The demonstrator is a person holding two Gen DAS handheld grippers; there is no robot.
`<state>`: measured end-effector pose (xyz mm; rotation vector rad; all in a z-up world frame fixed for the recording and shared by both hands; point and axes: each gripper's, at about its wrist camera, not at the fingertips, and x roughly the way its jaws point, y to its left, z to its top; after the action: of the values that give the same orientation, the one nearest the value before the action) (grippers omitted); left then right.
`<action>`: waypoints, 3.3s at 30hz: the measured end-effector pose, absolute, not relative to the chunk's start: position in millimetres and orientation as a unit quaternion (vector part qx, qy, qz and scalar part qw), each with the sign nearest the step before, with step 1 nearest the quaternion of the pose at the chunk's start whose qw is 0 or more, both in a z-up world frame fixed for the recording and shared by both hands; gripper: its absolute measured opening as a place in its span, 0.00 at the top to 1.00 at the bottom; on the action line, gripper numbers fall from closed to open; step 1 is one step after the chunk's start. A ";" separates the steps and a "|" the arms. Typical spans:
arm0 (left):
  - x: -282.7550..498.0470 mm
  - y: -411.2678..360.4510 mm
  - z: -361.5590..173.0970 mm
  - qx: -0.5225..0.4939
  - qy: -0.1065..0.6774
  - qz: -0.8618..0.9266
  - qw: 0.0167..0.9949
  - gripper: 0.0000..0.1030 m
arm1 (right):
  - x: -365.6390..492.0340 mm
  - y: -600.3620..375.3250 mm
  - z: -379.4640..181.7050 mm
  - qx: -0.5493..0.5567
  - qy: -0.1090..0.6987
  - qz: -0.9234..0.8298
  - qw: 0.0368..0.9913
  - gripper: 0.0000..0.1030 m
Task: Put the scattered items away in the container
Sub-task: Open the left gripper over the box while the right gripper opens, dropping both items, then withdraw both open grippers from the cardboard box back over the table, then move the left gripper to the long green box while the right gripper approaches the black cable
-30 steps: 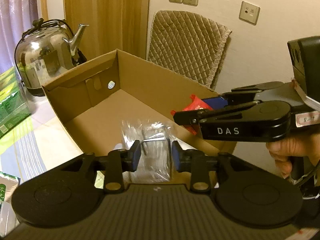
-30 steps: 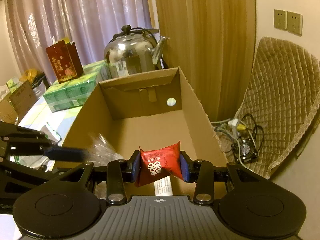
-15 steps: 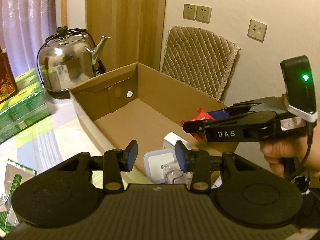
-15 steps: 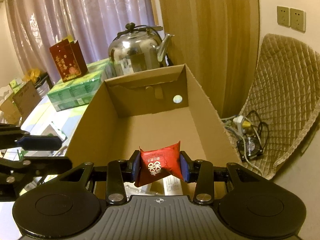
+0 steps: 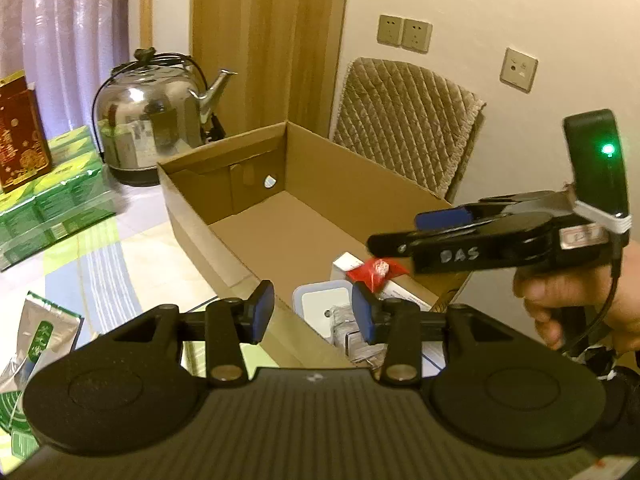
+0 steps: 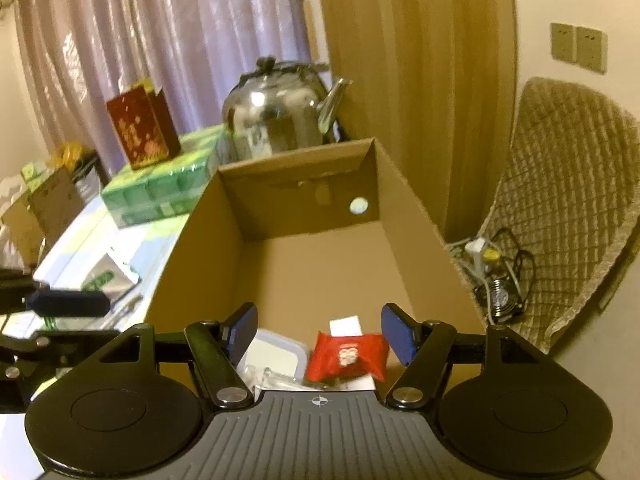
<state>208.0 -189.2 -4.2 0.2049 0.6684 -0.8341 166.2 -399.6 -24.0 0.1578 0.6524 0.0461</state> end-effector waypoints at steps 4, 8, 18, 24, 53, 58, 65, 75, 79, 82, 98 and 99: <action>199.5 -178.8 -1.3 0.086 0.318 -0.390 0.860 0.62 | 153.7 -401.9 -11.0 0.086 0.304 0.014 0.949 0.32; 186.7 -169.9 -0.4 0.083 0.321 -0.382 0.863 0.58 | 139.5 -396.4 0.3 0.083 0.301 0.011 0.950 0.28; 147.3 -133.5 5.8 0.067 0.330 -0.333 0.881 0.37 | 93.9 -366.6 28.5 0.078 0.301 0.006 0.950 0.02; 121.3 -115.7 12.7 0.062 0.328 -0.319 0.887 0.16 | 64.5 -348.2 33.2 0.077 0.312 0.011 0.947 0.02; 67.3 -2.4 4.2 0.013 0.349 -0.195 0.917 0.01 | 22.9 -257.3 17.2 0.050 0.344 0.108 0.931 0.02; 70.9 15.0 5.7 0.018 0.346 -0.178 0.921 0.01 | 30.1 -241.0 14.7 0.037 0.348 0.127 0.928 0.02; 82.1 36.6 3.3 0.023 0.349 -0.161 0.923 0.01 | 42.1 -221.0 8.7 0.028 0.352 0.148 0.924 0.02; 105.4 51.3 -11.7 0.027 0.369 -0.156 0.916 0.01 | 69.3 -205.3 -5.8 0.025 0.356 0.164 0.920 0.02; 119.9 56.2 -21.0 0.019 0.380 -0.153 0.912 0.01 | 81.9 -196.6 -16.4 0.017 0.364 0.177 0.914 0.02; 132.8 59.6 -27.0 0.013 0.387 -0.148 0.910 0.01 | 92.0 -186.3 -26.8 0.004 0.369 0.197 0.908 0.02; 197.0 53.9 -60.4 -0.027 0.410 -0.150 0.899 0.02 | 145.6 -158.1 -90.2 -0.051 0.410 0.233 0.880 0.29; 200.7 51.2 -62.7 -0.028 0.410 -0.151 0.899 0.02 | 148.5 -156.9 -93.4 -0.053 0.412 0.241 0.877 0.31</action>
<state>200.7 51.2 -62.7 -0.0576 0.8480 -0.3127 148.5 -156.9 -93.4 -0.1112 0.8603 0.5031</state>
